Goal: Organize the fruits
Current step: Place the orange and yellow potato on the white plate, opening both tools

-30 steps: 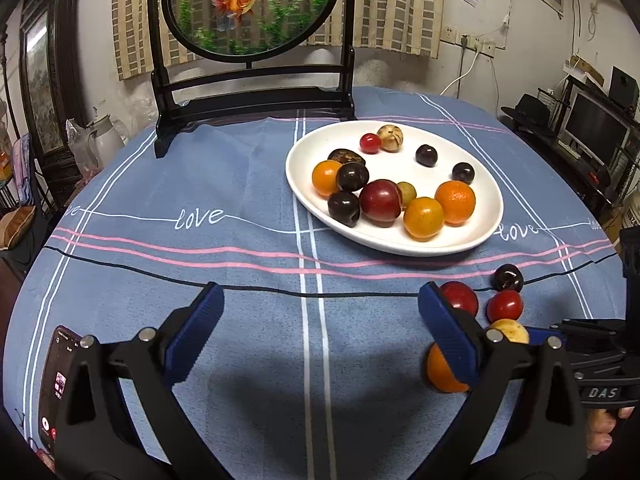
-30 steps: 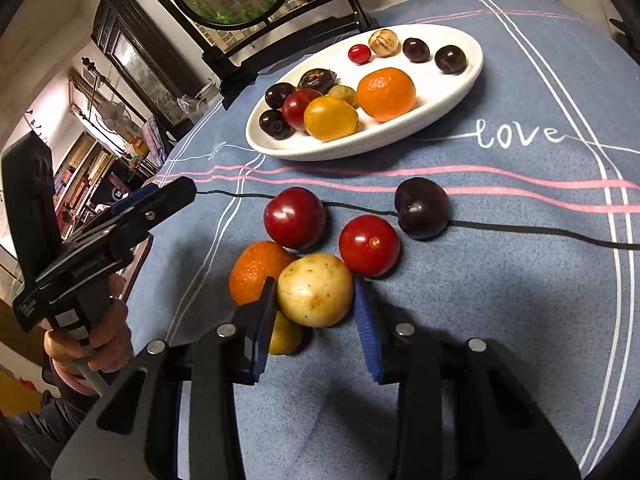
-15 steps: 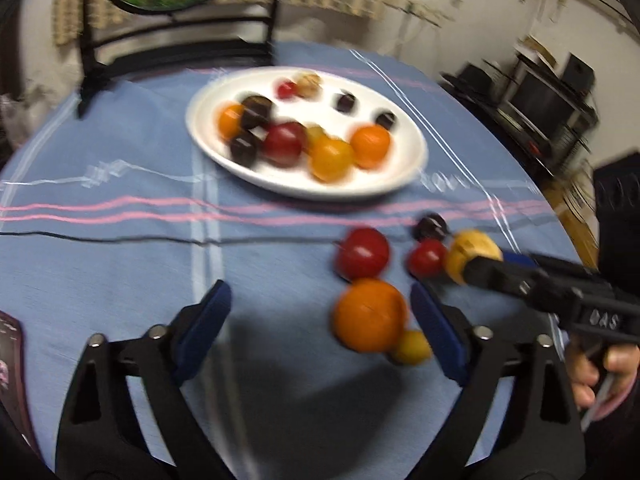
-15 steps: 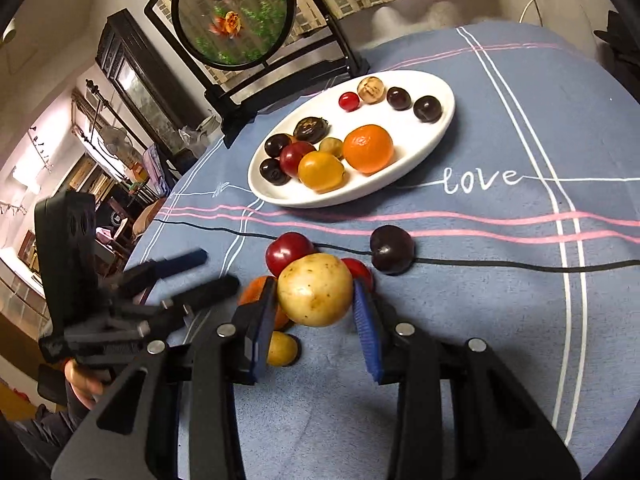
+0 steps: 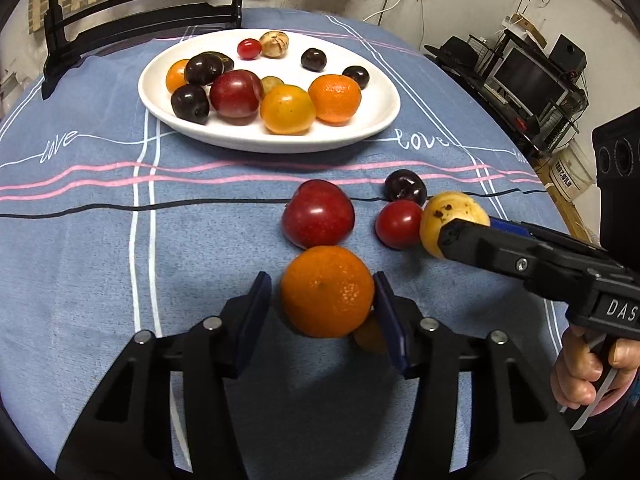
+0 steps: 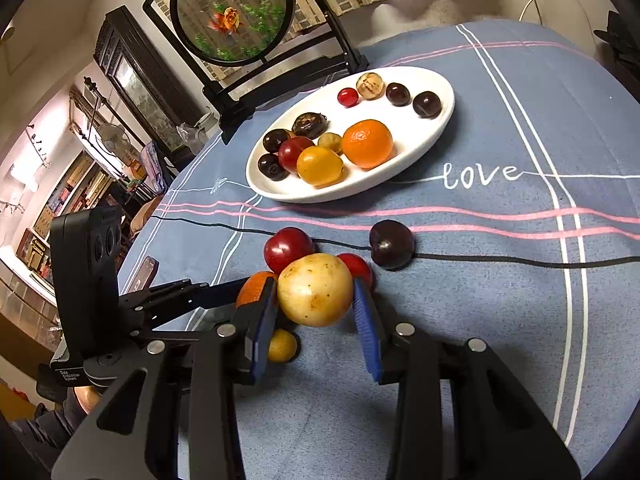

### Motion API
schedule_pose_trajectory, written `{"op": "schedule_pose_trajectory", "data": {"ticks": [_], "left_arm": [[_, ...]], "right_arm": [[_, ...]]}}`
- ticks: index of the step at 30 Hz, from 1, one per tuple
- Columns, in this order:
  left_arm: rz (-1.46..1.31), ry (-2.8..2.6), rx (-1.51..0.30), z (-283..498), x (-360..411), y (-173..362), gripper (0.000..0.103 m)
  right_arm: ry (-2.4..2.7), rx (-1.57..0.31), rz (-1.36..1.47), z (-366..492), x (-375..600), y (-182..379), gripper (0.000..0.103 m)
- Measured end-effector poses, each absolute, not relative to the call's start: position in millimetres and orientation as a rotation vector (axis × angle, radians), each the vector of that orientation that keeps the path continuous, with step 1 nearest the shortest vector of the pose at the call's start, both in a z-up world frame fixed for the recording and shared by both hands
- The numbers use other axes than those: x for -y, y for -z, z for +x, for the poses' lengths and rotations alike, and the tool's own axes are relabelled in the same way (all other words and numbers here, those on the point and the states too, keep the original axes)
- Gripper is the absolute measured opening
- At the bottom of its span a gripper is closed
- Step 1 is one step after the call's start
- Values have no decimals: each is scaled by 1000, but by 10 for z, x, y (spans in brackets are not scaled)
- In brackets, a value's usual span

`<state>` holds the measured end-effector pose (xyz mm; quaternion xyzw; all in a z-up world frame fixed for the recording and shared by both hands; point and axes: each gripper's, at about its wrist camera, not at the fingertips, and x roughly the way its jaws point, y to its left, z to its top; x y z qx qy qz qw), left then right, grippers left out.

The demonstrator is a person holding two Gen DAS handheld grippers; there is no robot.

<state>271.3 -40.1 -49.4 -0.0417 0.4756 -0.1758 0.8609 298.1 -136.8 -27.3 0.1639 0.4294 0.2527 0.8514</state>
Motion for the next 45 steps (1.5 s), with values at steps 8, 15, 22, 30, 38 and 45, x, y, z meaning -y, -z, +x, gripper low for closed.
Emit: {"op": "schedule_pose_trajectory", "data": {"ticks": [8,15,22,30,38,45], "left_arm": [[-59,361,-971,2669,444,471,45],[-30,342,-940,2634,451,430,45],[-40,316,-855,2604,298,180,45],[-68,198,-748,3057,57,-200,45],[-33,122,-795,3849,285,-146,45],[-41,71,-834,4105,430,-6,48]], "right_arm": [[-528,-904,343,2983,1372,272,38],[-536,-899,327,2990,1349,255,38],[-577,-843,332,2989,1320,162,38],[-503,-710,373,3406,1418,-34,38],[-354,-673,391,4053,1499,87,38],[-310,-744,351,4259,1437,270,50]]}}
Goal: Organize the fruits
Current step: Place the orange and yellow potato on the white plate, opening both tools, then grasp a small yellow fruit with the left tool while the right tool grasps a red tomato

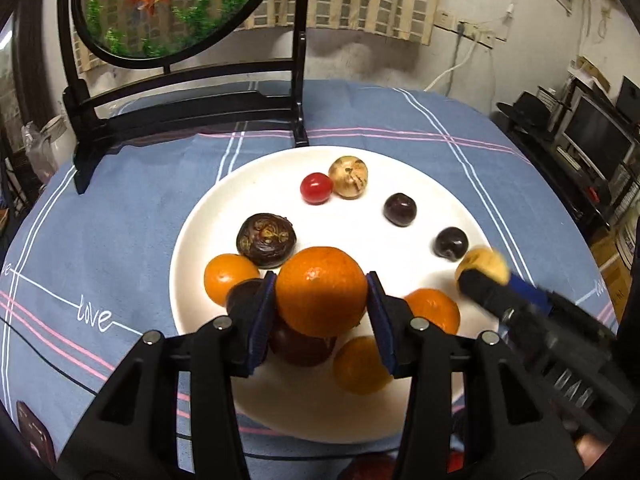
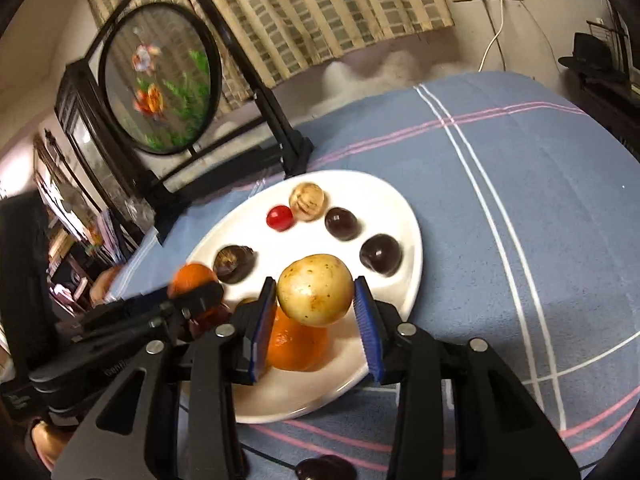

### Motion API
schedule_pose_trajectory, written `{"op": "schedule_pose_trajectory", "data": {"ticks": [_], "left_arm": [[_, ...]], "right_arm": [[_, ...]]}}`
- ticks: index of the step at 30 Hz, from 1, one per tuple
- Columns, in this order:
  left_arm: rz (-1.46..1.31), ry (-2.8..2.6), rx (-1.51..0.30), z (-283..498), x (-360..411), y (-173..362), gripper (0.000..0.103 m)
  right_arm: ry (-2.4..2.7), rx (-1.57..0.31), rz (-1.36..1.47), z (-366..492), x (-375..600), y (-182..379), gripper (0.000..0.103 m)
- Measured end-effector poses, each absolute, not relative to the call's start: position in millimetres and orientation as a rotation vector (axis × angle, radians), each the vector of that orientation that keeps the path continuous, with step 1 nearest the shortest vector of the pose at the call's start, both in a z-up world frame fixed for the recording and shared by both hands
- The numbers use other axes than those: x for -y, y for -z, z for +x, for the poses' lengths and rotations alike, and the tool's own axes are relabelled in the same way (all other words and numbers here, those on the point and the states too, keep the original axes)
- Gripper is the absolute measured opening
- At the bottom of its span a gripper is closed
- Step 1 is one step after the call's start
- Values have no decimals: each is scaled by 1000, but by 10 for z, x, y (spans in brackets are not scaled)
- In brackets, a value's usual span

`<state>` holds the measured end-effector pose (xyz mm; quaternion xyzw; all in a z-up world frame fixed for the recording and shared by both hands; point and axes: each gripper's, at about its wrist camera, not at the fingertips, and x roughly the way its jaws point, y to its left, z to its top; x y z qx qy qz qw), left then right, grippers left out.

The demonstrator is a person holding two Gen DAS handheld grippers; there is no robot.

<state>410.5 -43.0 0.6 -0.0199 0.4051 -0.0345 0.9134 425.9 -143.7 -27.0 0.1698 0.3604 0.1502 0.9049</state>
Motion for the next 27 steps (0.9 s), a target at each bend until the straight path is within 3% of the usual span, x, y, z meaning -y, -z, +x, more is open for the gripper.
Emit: {"op": "schedule_pose_trajectory", "data": {"ticks": [2,4,7,9,14,17,20,26,27], "left_arm": [[-61,60,-833,4054,414,-39,68],[-39,36,-807,3940,399,-97,79],[-35,64,-795,3669,297,-162,81],[-62,51,-798,3467,179,-146,87],[-251,3,-859,3101,-192,102,88],[-215,-23,-851,2945,-267,182,88],[-177,-81,-824,2826,-321,175,88],[-212,-63,-810,2732,-388,113,88],[-204,-60,-800,2710,-379,89,88]], "right_arm": [[-305,-737,325,4197,1431,230,55],[-325,-715,295,4060,1439,144,55],[-350,-685,246,3780,1449,31,55],[-359,-684,200,3599,1413,5,55],[-358,-730,64,3080,1230,130,55],[-360,-753,-14,2880,1105,233,54],[-370,-812,-9,2876,1088,338,46],[-398,-885,40,3011,1086,470,43],[-398,-895,50,3024,1086,492,38]]}}
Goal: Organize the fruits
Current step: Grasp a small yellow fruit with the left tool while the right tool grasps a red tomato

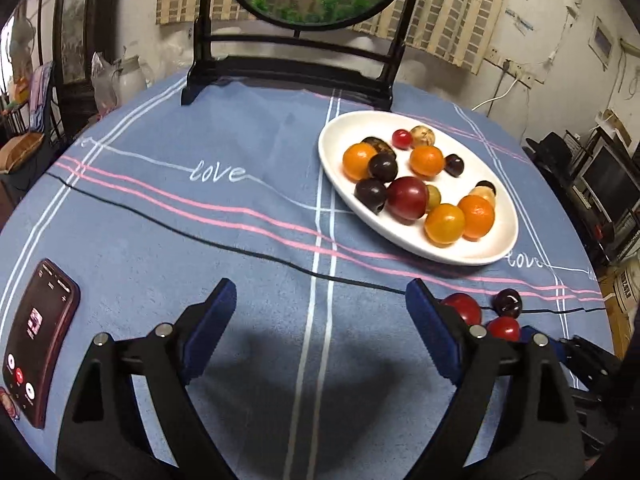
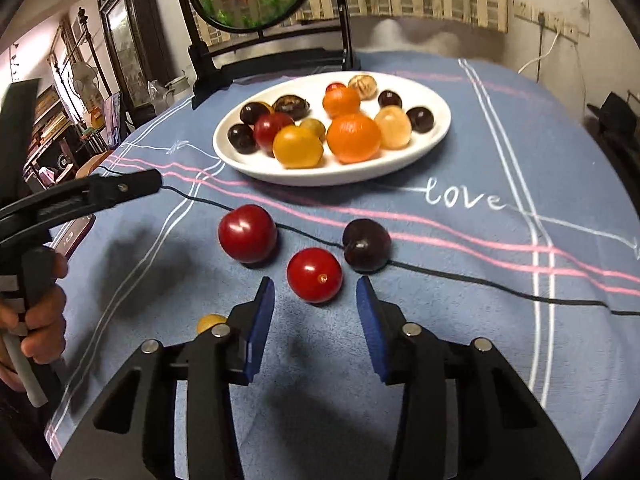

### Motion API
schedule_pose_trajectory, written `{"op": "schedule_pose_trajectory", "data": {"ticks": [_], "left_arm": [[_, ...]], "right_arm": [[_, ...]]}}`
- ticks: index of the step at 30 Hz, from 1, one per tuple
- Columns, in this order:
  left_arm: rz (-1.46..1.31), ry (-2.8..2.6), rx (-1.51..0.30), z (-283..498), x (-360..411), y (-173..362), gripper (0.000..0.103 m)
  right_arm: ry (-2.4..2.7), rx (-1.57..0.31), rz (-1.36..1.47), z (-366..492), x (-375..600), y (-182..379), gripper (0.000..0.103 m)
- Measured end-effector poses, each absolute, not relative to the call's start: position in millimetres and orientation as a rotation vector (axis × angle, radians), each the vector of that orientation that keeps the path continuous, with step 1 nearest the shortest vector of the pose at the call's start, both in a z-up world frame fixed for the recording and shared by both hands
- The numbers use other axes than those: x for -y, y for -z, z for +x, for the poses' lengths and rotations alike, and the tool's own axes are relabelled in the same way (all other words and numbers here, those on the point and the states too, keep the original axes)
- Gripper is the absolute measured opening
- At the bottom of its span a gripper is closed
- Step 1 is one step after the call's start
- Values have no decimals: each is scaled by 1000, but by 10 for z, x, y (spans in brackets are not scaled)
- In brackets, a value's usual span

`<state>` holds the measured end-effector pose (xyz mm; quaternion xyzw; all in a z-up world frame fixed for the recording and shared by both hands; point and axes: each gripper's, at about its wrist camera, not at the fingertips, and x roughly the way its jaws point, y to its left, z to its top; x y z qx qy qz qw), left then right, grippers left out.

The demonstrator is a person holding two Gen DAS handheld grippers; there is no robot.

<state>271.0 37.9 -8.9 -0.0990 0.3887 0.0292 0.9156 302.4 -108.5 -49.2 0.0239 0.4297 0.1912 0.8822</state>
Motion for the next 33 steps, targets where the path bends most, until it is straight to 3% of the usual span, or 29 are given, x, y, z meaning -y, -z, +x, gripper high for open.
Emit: {"op": "schedule_pose_trajectory", "data": {"ticks": [12,21,25,33], "left_arm": [[-187,-33,-768,2642,-324,9,88],[-81,101,-801,2531,-44,82,87],[-10,272,-826,2414,255,133,70],[52,380,-912,2393,531,375,50]], "right_arm": [[-387,-908,38,3092,1007,526,30],[-425,-848,121,2997,1205,293,30],[-411,-844,148,3011,1296,271,30],[-415,-868,206,3025,1366,287,30]]}}
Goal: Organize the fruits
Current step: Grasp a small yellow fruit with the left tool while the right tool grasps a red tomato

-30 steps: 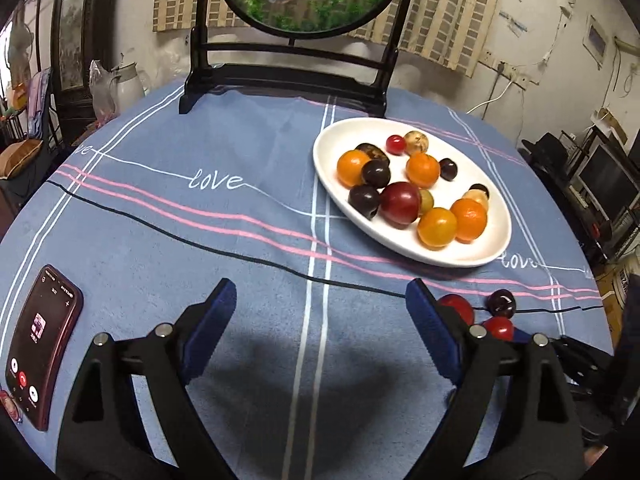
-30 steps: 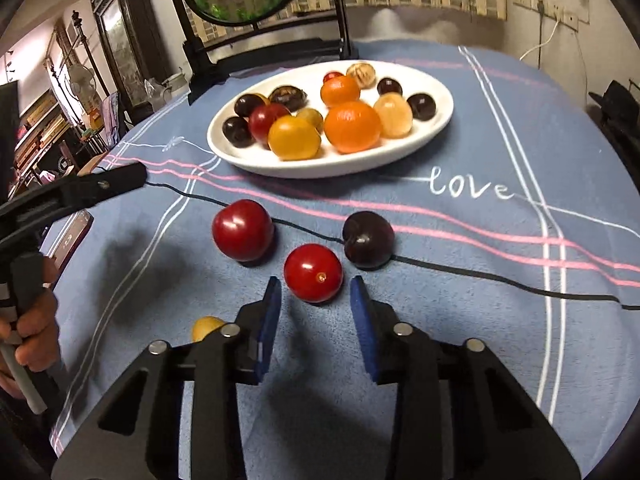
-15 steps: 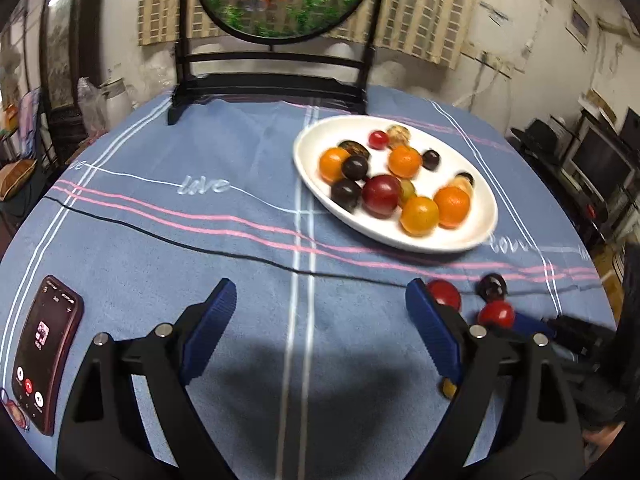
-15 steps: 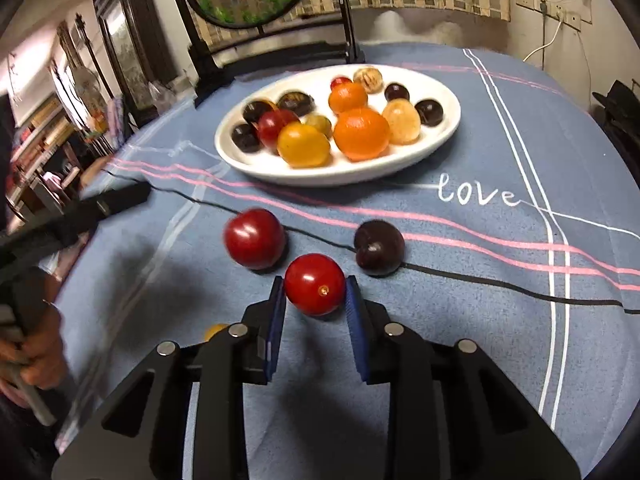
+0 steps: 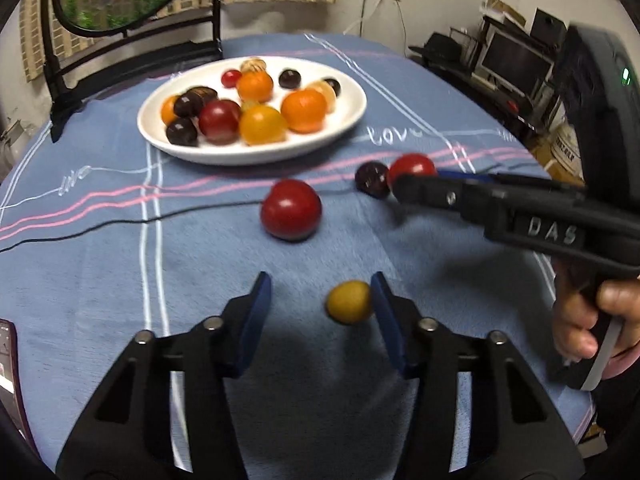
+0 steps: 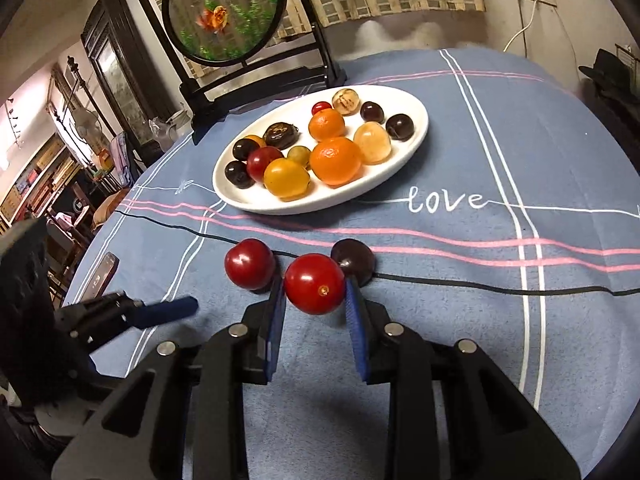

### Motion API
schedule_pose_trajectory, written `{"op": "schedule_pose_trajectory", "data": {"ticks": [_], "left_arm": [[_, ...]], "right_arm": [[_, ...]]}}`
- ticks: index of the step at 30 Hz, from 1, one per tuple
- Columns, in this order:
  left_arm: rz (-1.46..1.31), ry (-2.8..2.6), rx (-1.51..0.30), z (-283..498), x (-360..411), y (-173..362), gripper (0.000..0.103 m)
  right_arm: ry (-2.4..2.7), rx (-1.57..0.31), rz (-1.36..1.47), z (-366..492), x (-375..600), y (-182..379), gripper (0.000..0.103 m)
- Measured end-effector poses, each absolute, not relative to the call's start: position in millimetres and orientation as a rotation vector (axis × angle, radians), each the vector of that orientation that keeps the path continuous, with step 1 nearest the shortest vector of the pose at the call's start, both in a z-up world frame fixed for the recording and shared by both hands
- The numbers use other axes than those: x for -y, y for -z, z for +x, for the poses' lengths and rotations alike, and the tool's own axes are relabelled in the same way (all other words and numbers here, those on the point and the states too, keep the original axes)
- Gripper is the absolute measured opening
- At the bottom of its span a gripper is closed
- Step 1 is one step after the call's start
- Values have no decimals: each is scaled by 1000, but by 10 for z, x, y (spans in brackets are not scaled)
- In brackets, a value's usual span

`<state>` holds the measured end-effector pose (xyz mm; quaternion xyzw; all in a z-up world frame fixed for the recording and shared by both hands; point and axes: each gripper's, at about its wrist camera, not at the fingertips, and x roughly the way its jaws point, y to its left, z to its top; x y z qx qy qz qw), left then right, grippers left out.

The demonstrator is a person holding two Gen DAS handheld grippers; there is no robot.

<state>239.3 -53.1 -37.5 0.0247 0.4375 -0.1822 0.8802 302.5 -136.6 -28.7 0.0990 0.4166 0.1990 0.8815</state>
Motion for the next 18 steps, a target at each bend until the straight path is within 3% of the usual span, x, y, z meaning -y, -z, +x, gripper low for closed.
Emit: {"op": "schedule_pose_trajectory", "data": {"ticks": [7,18], "left_arm": [[70,450,-905,2339,638,391,47],[83,435,-944,2379,682,508,32]], "right_arm": [[-424,-869,202,2998,1346,277,30],[-421,-856,184,2972,1332,255,30]]}}
